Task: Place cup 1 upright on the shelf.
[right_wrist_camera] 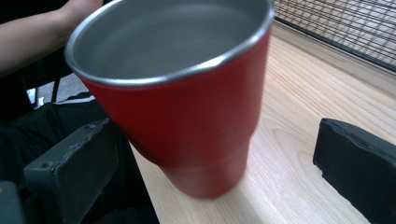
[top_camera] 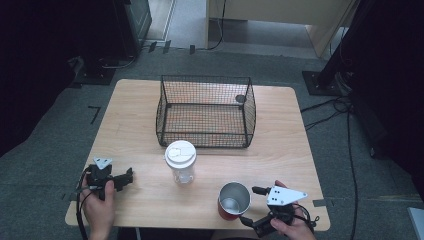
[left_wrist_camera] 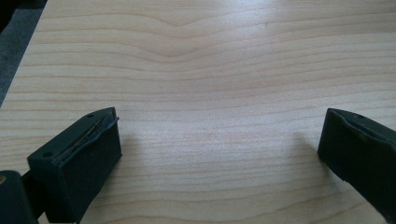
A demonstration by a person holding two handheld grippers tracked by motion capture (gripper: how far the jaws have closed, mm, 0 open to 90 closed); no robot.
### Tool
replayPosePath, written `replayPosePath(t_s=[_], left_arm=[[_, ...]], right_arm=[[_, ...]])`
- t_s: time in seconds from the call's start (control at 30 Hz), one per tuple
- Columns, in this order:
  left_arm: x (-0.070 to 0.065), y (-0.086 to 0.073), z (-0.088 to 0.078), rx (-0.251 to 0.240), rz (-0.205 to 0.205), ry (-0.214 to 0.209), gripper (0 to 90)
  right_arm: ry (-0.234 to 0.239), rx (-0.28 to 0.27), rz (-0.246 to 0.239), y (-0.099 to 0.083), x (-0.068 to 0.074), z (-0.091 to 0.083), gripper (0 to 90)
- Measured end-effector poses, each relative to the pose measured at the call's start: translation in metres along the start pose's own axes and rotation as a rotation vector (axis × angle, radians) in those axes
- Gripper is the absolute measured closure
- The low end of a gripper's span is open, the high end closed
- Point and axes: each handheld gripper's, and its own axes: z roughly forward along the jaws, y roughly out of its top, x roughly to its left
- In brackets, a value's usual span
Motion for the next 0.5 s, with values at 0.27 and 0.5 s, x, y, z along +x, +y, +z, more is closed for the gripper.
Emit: replayPosePath(t_s=[0.27,0.5], left_arm=[[0.000,0.000,0.000,0.000,0.000,0.000,0.0],[0.000,0.000,0.000,0.000,0.000,0.000,0.0]], right_arm=[[0.016,-0.013,-0.002,0.004,0.005,0.008,0.0],[0.019,-0.037,-0.003,0.009,0.009,0.015,0.0]])
